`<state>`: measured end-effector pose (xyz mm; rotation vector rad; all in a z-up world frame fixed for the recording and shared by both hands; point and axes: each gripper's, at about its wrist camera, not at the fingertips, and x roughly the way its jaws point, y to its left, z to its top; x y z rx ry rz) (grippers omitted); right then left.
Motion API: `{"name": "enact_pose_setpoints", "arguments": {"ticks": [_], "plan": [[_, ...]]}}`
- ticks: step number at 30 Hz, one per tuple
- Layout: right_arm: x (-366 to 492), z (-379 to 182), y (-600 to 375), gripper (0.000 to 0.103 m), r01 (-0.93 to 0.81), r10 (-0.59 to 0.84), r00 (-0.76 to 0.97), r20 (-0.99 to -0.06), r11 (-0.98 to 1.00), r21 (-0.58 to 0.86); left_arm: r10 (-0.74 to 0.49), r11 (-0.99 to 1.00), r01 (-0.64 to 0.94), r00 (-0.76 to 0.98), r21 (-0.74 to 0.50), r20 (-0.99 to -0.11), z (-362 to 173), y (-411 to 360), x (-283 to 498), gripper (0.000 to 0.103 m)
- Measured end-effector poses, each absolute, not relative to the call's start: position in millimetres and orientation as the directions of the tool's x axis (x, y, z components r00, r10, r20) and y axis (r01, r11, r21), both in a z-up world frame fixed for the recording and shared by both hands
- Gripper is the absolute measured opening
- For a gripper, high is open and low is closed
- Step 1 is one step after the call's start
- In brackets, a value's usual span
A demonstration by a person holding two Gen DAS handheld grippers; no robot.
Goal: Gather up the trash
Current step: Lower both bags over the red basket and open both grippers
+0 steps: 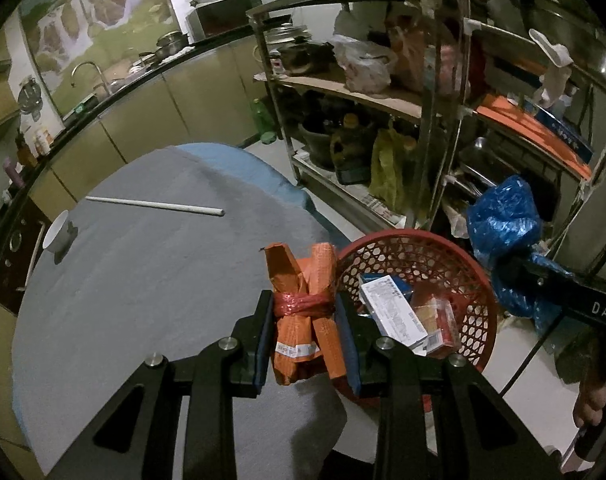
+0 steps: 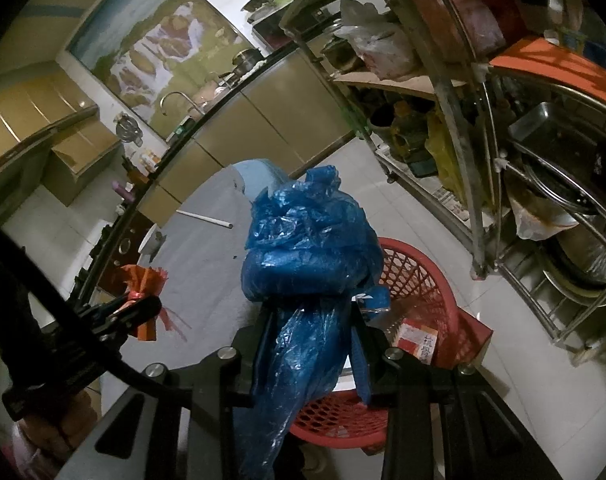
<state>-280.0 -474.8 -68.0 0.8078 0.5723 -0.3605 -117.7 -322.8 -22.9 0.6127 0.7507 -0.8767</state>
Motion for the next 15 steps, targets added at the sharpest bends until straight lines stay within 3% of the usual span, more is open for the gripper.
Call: {"name": "enact_pose_setpoints", "arguments": {"ticks": [15], "plan": [[-294,-85,-496,0.036,0.541,-0.083,0.775,-0.627,0.599,0.59,-0.432,0.435,0.889,0.349,0.147,-0.832,-47,-363,-132,0.032]]}}
